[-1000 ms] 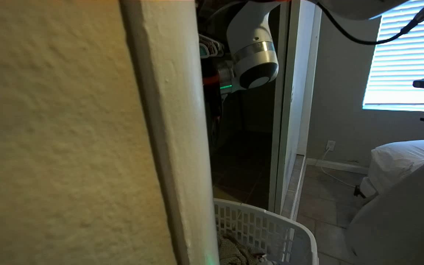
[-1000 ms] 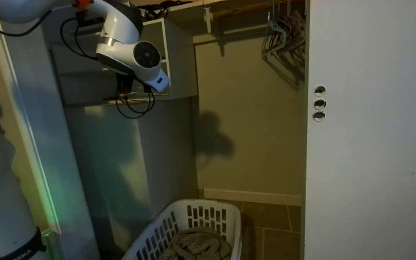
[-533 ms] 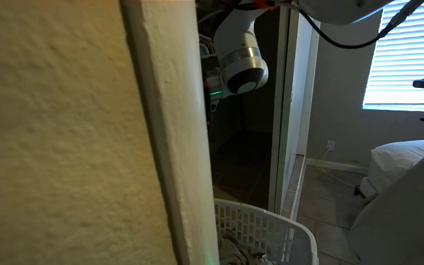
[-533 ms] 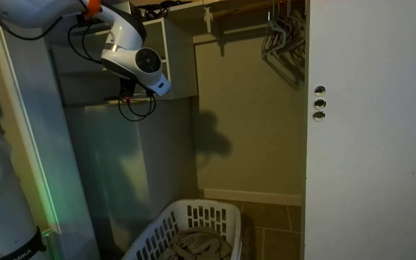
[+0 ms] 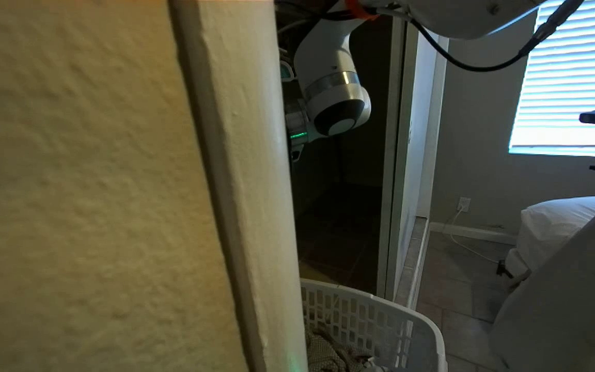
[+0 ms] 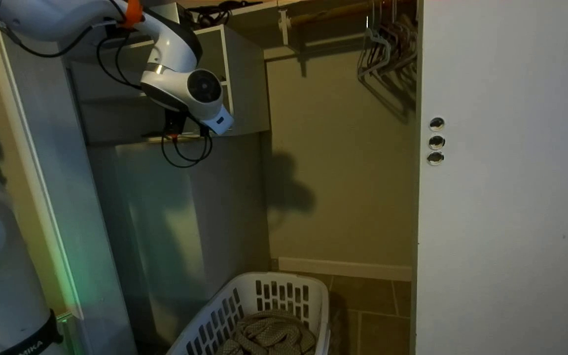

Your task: Move the white hanger to the bottom shelf

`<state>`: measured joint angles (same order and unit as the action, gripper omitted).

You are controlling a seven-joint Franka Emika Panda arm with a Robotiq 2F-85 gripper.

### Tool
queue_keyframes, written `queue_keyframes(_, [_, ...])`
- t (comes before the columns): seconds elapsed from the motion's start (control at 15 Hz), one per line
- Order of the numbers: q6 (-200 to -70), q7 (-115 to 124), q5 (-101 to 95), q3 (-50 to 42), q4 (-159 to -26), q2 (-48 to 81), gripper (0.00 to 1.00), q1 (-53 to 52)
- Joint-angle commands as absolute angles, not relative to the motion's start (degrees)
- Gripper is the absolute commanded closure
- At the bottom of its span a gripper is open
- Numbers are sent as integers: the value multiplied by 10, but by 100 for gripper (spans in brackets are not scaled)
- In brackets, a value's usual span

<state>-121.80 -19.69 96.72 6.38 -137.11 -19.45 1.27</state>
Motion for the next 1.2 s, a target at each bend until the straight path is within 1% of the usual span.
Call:
queue_keyframes(0.0, [-1242, -151, 936, 62, -1362, -200, 10, 11])
queue_keyframes(0.07, [-1256, -141, 923, 64, -1362, -204, 4, 13])
queue_keyframes(0.13, [-1264, -128, 912, 64, -1362, -208, 1, 14])
queue_keyframes(0.2, [-1271, -118, 900, 64, -1361, -210, 0, 13])
queue_keyframes(0.6, [-1283, -71, 867, 67, -1341, -212, 0, 4])
queue_keyframes(1.13, [-1330, -23, 824, 101, -1303, -191, 0, -14])
